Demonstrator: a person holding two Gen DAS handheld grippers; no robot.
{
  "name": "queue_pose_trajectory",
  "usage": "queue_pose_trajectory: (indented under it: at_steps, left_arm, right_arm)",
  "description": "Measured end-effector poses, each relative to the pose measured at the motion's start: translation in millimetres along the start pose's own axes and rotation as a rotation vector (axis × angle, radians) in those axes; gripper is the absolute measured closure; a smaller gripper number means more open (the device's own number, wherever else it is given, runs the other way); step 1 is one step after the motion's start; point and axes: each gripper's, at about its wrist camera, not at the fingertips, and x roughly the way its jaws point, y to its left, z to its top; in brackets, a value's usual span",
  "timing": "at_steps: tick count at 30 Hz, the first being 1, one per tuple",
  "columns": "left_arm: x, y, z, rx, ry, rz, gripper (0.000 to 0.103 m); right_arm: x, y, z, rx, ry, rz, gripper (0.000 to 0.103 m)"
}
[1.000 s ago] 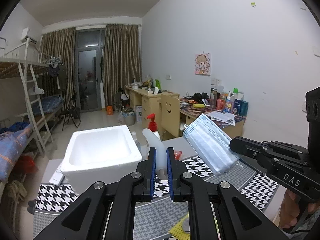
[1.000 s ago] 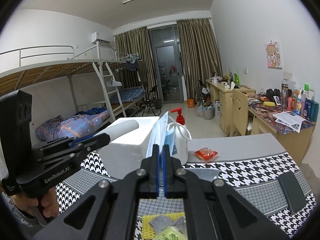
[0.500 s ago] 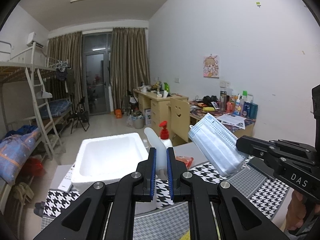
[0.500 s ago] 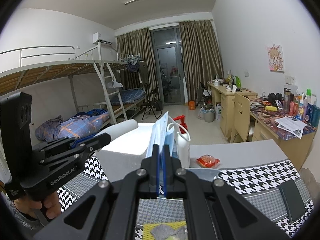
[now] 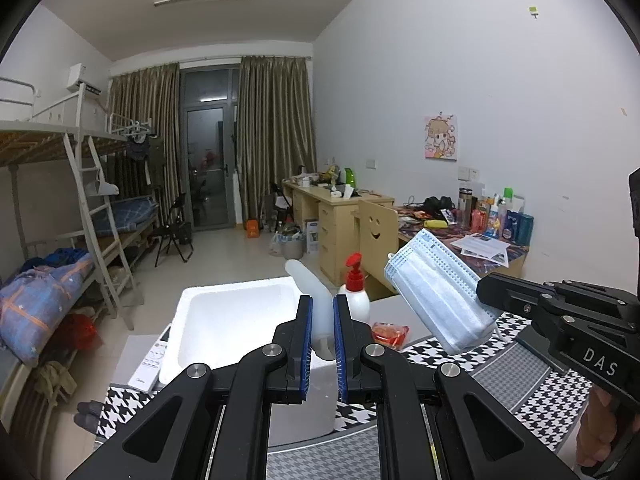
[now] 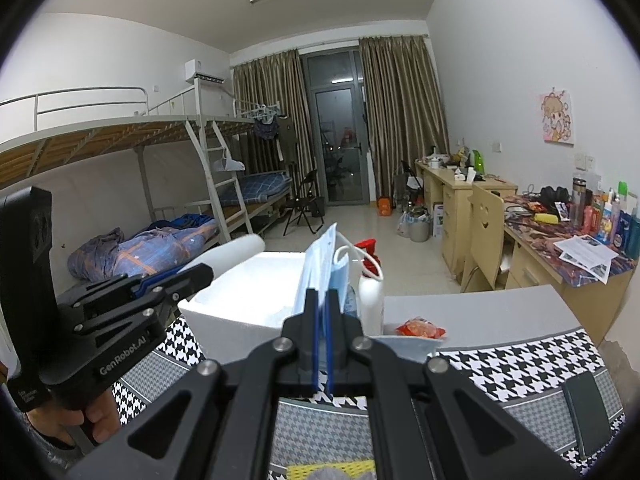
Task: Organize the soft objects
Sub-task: 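Carry the held blue mask with the right tool over the white foam box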
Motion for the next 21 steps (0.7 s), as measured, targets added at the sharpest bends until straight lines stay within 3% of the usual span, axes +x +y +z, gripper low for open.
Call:
queue_pose_trajectory:
  at_steps: [21]
  left_arm:
    - [26.8,24.4,3.9,-0.042,0.024,0.106,0.092]
  right_arm:
    - [32.7,13.5,20.0,-0.023,0.019,0.010,0.099]
